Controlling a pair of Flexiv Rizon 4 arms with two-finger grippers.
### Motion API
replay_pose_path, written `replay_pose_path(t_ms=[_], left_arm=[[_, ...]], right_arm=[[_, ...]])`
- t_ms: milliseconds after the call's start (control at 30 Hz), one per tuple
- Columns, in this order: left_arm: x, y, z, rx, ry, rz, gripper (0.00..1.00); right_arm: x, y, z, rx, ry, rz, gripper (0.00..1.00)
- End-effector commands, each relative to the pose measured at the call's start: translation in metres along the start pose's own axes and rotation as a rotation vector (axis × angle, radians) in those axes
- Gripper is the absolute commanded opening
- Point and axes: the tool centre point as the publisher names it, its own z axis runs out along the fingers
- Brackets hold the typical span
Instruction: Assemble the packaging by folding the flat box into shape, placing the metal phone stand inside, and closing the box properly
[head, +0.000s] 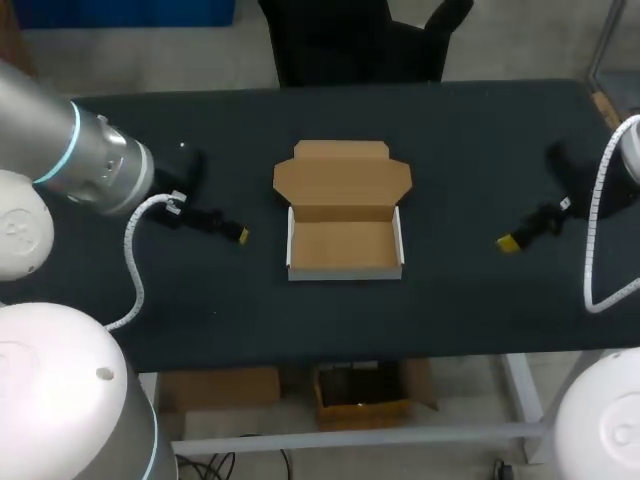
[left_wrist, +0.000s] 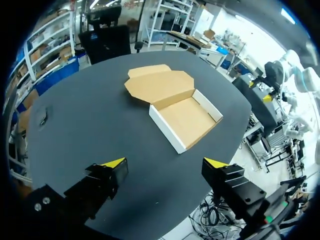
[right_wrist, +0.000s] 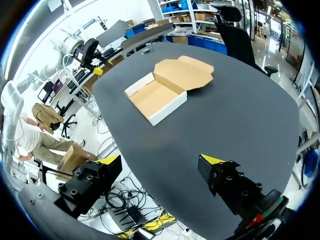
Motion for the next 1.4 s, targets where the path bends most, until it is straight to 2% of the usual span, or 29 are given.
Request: replay_pose_path(t_ms=[33, 300, 500, 600, 633, 700, 733, 933, 1233, 1400], left_arm=[[0.006, 0.009, -0.041, 0.012, -0.066, -0.035, 1.00], [0.003, 0.015, -0.069, -0.023, -0.110, -0.114, 1.00], [0.003, 0.016, -0.084, -0.064, -0.147, -0.188, 1.00], [0.003, 0.012, -0.087, -0.088, -0.166, -0.221, 1.00], [0.003, 0.011, -0.088, -0.097, -0.173, -0.223, 1.00], [0.004, 0.009, -0.090, -0.116, -0.188, -0.252, 1.00], [0.004, 0.008, -0.090, -0.121, -0.195, -0.252, 1.00], [0.006, 0.002, -0.096, -0.177, -0.241, -0.299, 1.00], [-0.002, -0.009, -0.095, -0.220, -0.251, -0.333, 1.00], [-0.005, -0.010, -0.094, -0.229, -0.254, -0.350, 1.00]], right_arm=[[0.006, -0.008, -0.017, 0.005, -0.051, 0.088, 1.00], [0.008, -0.021, -0.038, 0.006, -0.120, 0.217, 1.00], [0.005, -0.026, -0.053, 0.027, -0.195, 0.370, 1.00], [-0.001, -0.029, -0.061, 0.032, -0.246, 0.443, 1.00], [-0.002, -0.027, -0.064, 0.044, -0.306, 0.499, 1.00], [-0.003, -0.026, -0.068, 0.037, -0.300, 0.517, 1.00], [-0.005, -0.025, -0.072, 0.047, -0.339, 0.552, 1.00], [-0.016, -0.021, -0.087, 0.069, -0.346, 0.629, 1.00], [-0.048, -0.016, -0.086, 0.153, -0.311, 0.748, 1.00], [-0.054, -0.015, -0.086, 0.175, -0.306, 0.771, 1.00]])
